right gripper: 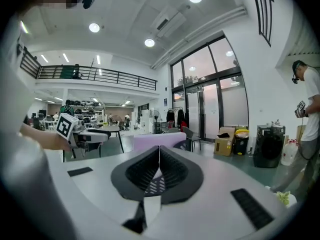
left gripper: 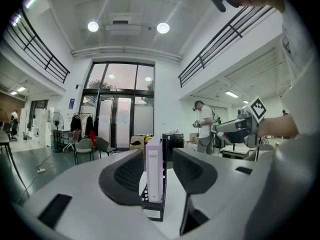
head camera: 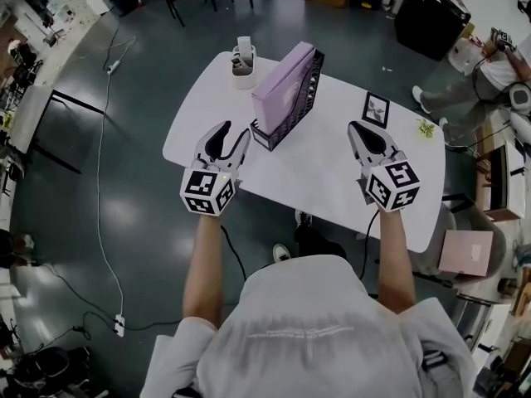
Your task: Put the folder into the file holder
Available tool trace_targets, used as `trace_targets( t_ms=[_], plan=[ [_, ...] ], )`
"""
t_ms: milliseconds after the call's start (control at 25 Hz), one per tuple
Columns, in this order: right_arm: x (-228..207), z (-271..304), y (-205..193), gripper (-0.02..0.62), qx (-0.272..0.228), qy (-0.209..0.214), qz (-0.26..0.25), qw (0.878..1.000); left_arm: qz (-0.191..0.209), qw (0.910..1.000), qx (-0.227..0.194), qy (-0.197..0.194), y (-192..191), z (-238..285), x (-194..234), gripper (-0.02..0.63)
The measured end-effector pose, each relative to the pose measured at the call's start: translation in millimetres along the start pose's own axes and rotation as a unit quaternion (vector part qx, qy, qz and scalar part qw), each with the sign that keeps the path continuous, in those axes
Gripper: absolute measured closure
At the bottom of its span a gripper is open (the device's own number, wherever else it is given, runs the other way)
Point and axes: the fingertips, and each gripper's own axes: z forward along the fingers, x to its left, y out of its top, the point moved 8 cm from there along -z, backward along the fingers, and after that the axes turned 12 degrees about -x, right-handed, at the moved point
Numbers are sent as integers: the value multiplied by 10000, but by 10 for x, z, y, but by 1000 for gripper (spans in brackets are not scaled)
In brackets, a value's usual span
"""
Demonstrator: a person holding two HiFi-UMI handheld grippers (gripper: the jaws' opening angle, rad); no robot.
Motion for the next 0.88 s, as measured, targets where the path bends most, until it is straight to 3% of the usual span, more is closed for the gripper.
trace_targets(
  t_ms=[200, 480, 680, 880],
  plan=[
    [231, -114, 142, 569, -220, 127, -149, 9996, 354, 9992, 198, 40, 216, -250, -99, 486],
    [412, -222, 273, 569, -263, 216, -467, 9983, 570, 9980, 99, 245, 435, -478, -187, 582],
    [469, -237, 380, 569, -306, 290, -574, 9975, 771, 9968, 135, 131, 602, -551, -301, 591],
    [573, -243, 455, 571, -407, 466, -641, 9960, 677, 9977, 100, -28, 757, -624, -414, 591]
  ],
)
